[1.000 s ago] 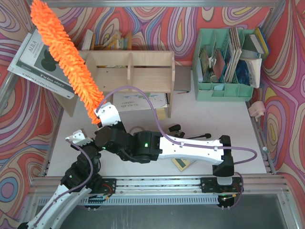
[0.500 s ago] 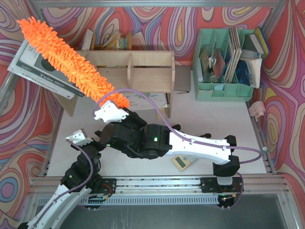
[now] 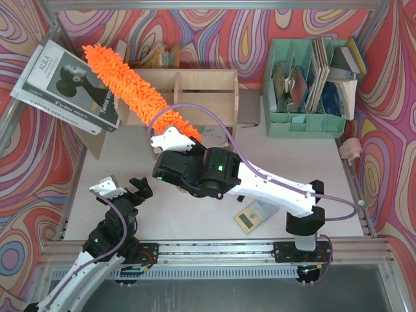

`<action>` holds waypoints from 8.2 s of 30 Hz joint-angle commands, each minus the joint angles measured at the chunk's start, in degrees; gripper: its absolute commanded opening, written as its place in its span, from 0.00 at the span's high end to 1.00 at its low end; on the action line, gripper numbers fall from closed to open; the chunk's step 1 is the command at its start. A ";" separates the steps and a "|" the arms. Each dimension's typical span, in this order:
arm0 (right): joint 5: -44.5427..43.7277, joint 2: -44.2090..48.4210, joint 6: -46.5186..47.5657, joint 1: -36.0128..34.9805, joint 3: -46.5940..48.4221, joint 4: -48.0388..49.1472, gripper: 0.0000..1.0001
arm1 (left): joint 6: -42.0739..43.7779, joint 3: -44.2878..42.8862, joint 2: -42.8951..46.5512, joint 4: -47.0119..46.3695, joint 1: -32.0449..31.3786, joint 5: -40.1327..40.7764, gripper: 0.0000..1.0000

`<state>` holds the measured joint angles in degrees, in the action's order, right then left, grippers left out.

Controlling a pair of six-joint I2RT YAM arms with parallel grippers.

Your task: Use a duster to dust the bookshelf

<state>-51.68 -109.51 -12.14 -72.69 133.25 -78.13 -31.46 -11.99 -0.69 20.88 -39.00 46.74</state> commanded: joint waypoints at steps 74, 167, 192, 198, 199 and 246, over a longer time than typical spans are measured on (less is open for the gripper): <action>4.46 7.56 -11.32 11.11 -9.09 -3.02 1.00 | 0.90 0.56 -0.50 -0.95 -0.02 -0.26 0.01; 3.79 20.24 -14.03 21.97 -18.24 -3.05 1.00 | 0.53 0.49 -0.56 -0.61 -0.02 -0.12 0.01; 5.76 27.37 -13.43 31.86 -33.36 2.71 1.00 | 0.44 0.40 -0.90 -0.67 -0.02 0.19 0.02; 4.09 31.30 -8.49 32.23 -30.35 9.42 1.00 | -1.03 0.34 -1.01 -0.32 -0.02 2.08 0.02; 4.61 32.71 -6.75 32.25 -30.85 12.08 1.00 | -1.88 0.15 -1.26 -0.15 -0.02 2.77 0.01; 45.00 42.66 8.98 21.81 -64.76 64.35 1.00 | -10.88 -68.97 -71.04 -16.72 -5.45 -19.95 0.42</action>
<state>-3.99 -67.61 -4.29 -50.39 68.60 -19.88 -41.80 -79.92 -71.37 5.45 -44.27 24.47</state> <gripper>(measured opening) 0.337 0.700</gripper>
